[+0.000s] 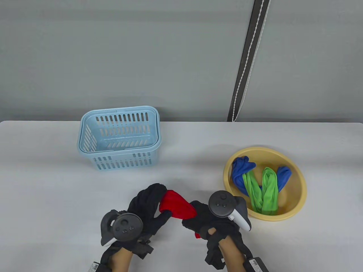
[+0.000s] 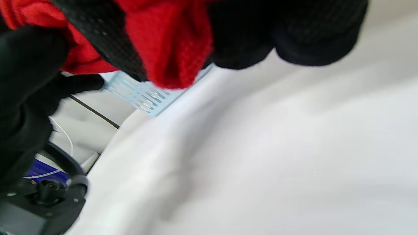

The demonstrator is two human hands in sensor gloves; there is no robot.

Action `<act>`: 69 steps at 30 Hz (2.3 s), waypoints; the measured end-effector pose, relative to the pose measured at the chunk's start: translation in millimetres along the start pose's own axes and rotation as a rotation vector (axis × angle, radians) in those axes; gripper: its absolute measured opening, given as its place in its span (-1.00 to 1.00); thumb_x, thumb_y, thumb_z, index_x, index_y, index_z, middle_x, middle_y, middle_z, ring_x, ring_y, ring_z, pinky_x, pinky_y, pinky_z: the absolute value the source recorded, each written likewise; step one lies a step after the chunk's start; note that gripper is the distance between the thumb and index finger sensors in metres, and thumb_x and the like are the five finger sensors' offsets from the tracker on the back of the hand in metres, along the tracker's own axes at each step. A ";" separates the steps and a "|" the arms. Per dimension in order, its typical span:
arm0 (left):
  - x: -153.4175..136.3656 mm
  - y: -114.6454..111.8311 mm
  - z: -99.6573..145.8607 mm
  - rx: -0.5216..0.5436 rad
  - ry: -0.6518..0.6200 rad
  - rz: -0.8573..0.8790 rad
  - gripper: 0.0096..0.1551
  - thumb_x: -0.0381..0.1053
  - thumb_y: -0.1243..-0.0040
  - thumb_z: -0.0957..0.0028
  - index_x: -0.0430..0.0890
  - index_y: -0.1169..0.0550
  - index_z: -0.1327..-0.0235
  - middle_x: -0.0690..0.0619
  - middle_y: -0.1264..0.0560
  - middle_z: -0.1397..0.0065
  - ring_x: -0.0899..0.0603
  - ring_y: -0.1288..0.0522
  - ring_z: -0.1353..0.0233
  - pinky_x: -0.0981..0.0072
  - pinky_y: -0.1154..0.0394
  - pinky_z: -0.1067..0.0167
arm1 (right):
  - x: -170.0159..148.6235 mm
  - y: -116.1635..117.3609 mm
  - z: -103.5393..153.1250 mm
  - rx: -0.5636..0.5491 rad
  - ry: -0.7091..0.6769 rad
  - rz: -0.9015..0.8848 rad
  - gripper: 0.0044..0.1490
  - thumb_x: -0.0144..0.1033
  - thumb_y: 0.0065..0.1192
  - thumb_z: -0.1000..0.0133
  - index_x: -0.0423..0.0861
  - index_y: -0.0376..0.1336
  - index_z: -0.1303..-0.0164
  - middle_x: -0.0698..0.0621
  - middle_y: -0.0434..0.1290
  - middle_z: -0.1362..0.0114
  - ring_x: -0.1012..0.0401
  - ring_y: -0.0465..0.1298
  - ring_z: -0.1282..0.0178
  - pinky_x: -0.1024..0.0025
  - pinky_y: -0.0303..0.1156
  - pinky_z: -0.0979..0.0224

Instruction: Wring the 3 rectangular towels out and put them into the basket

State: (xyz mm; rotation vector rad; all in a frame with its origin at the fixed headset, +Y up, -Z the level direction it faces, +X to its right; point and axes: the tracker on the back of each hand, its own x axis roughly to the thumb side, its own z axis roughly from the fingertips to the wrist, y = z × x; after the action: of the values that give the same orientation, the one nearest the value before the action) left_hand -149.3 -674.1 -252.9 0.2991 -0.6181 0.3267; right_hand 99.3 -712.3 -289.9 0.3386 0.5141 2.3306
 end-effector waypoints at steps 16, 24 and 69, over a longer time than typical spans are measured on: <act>54.8 -33.9 -11.6 -0.104 -0.286 -0.486 0.20 0.31 -0.60 0.19 0.07 -0.17 -0.62 0.02 -0.50 -0.49 -0.28 -0.47 -0.54 -0.44 -0.30 -0.46 | 2.1 24.6 -9.2 0.416 -0.110 -0.338 -0.39 -0.11 0.59 -0.13 -0.24 0.39 -0.19 -0.05 0.65 0.19 0.15 0.63 0.49 0.04 0.63 0.29; 40.3 -26.7 -15.2 -0.041 -0.193 -0.376 -0.24 0.20 -0.60 0.13 0.16 -0.44 -0.32 0.13 -0.67 -0.18 -0.16 -0.71 -0.19 -0.25 -0.57 -0.27 | 12.9 26.2 -5.0 0.420 -0.146 -0.370 -0.40 -0.11 0.58 -0.13 -0.27 0.41 -0.16 -0.04 0.65 0.22 0.17 0.62 0.52 0.07 0.63 0.34; -19.7 -61.7 -30.5 -0.659 0.460 0.962 -0.57 0.29 -0.36 -0.13 -0.10 -0.69 0.22 0.13 -0.75 0.47 -0.04 -0.68 0.63 0.16 -0.65 0.63 | 41.3 27.4 3.6 -0.633 -0.350 0.810 -0.47 0.14 0.14 -0.24 -0.08 0.31 -0.10 0.04 0.61 0.23 0.18 0.59 0.50 0.20 0.56 0.41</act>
State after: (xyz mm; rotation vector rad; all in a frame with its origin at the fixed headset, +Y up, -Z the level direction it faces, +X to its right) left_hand -125.1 -723.0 -299.2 -0.7281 -0.3426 1.0449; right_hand 55.1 -700.7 -270.3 0.7149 -0.6513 2.9238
